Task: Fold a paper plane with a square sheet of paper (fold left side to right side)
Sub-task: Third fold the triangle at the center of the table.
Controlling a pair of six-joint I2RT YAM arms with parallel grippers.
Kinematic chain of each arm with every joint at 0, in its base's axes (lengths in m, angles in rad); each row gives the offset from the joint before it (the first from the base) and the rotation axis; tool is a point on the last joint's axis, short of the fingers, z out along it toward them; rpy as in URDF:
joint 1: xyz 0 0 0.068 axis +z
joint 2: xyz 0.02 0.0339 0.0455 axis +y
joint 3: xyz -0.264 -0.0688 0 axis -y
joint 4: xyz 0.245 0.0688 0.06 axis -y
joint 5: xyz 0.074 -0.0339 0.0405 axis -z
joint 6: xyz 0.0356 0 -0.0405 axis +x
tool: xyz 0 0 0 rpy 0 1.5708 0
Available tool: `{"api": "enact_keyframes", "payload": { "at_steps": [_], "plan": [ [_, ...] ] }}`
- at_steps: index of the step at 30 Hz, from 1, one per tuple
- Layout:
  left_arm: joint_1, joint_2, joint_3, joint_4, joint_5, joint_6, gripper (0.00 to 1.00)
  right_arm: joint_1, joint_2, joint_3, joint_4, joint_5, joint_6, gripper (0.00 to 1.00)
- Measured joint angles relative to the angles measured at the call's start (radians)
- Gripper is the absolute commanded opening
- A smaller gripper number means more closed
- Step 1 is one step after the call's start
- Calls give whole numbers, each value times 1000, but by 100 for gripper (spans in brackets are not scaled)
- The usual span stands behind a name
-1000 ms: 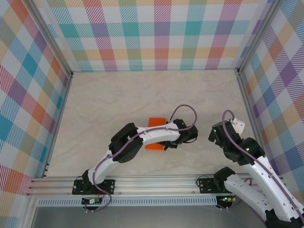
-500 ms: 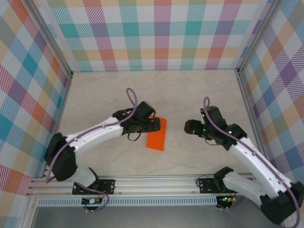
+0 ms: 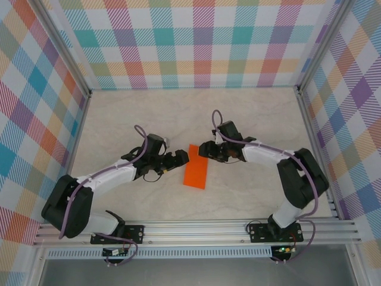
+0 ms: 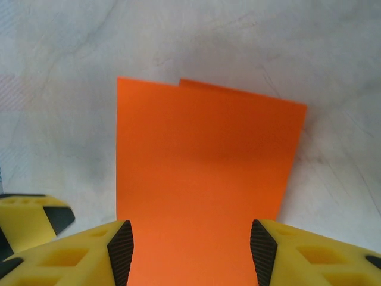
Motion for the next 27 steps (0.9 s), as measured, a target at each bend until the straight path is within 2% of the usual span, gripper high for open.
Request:
{"api": "enact_keyframes", "payload": {
  "at_steps": [6, 12, 17, 25, 27],
  "plan": [
    [0, 102, 0, 84, 62, -15, 94, 0, 93, 50, 21, 20, -3, 55],
    [1, 200, 0, 159, 114, -58, 85, 0, 159, 57, 22, 28, -13, 55],
    [0, 224, 2, 189, 132, -79, 77, 0, 162, 57, 24, 28, -23, 55],
    [-10, 267, 31, 207, 140, -82, 75, 0, 162, 57, 24, 28, -30, 55],
    [-11, 270, 33, 207, 140, -83, 71, 0, 162, 57, 24, 28, -32, 55]
  ]
}}
